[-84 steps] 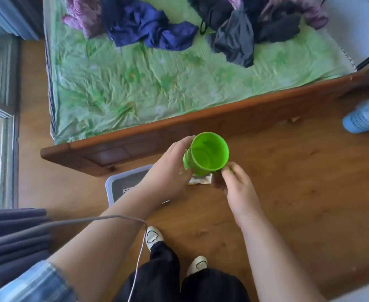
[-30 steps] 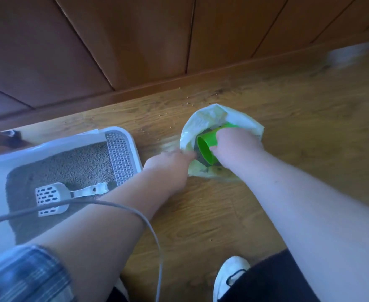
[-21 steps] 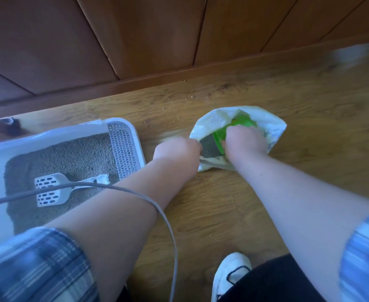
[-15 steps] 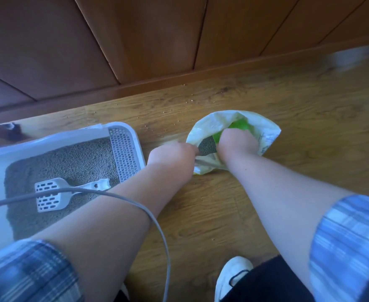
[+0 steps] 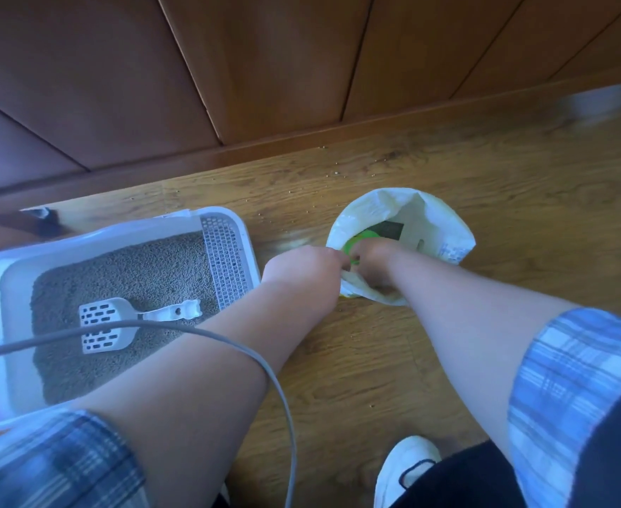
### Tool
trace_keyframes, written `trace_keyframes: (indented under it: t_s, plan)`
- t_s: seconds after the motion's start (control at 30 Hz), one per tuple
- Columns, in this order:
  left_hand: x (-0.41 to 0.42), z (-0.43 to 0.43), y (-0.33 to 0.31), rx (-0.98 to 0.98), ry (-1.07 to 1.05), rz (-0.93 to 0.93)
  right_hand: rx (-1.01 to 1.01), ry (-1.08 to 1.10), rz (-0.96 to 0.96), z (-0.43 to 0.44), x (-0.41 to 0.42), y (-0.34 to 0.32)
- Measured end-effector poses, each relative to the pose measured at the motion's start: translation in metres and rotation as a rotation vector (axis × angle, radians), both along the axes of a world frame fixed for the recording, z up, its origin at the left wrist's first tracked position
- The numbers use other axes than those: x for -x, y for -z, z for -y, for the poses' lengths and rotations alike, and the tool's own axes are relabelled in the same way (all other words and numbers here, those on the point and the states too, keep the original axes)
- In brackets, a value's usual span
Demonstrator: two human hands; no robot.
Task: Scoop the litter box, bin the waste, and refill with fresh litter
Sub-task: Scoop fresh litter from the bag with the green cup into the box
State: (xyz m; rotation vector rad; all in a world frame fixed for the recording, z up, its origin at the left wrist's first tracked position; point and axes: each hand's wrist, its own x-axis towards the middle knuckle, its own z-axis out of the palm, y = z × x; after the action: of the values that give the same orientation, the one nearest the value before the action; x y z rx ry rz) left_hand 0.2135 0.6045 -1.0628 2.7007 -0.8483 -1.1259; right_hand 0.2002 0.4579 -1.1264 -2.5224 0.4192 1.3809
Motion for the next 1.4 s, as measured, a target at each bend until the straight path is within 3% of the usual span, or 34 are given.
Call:
trace_keyframes:
  t_s: [0.2,0.4,0.5,0.67,0.87,1.0,1.1,1.4]
  plan:
    - [0.004,-0.008,-0.001,-0.020,-0.015,-0.009,-0.231,0.358,0.079,0.020,0.014,-0.008]
    - [-0.003,-0.008,-0.017,-0.064,-0.001,-0.091,-0.025,0.137,0.024,0.040,0.010,-0.053]
    - [-0.006,-0.004,-0.024,-0.052,0.023,-0.118,-0.026,0.207,0.087,0.056,0.027,-0.083]
    - [-0.020,0.001,-0.037,-0.009,-0.017,-0.144,-0.178,0.553,0.249,0.075,0.068,-0.116]
    - [-0.032,-0.005,-0.033,0.065,-0.110,-0.018,-0.407,0.702,0.220,0.081,0.063,-0.127]
    - [-0.034,0.000,-0.032,0.172,-0.092,-0.066,-0.345,0.620,0.277,0.087,0.064,-0.136]
    - [-0.033,0.007,-0.035,0.303,-0.081,-0.122,-0.422,0.629,0.325,0.084,0.057,-0.146]
    - [-0.052,-0.040,-0.066,0.374,-0.396,-0.070,-0.557,0.478,0.412,0.021,-0.010,-0.153]
